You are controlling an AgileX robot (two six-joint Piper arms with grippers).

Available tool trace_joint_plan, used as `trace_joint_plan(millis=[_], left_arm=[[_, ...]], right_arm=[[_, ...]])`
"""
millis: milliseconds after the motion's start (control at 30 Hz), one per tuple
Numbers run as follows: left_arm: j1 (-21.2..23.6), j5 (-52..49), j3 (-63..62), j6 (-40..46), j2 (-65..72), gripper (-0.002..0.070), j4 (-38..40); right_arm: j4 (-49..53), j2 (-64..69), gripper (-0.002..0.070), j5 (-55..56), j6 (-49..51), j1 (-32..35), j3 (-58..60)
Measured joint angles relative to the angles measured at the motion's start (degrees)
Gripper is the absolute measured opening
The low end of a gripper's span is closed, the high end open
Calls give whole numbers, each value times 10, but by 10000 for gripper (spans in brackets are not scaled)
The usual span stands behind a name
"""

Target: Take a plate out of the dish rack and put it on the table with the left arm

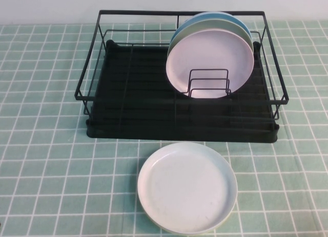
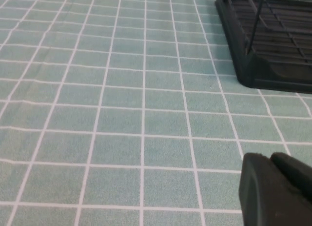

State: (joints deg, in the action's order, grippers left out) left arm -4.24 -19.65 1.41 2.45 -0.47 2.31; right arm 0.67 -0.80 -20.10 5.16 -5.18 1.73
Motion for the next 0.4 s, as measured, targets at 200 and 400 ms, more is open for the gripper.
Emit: trace_joint_plan(millis=[200, 400], left_arm=[[1, -1, 0, 15, 0, -1, 1], [1, -1, 0, 17, 0, -1, 1]], right_arm=[[0, 0, -18, 0, 0, 0, 0], [0, 0, -18, 0, 0, 0, 0]])
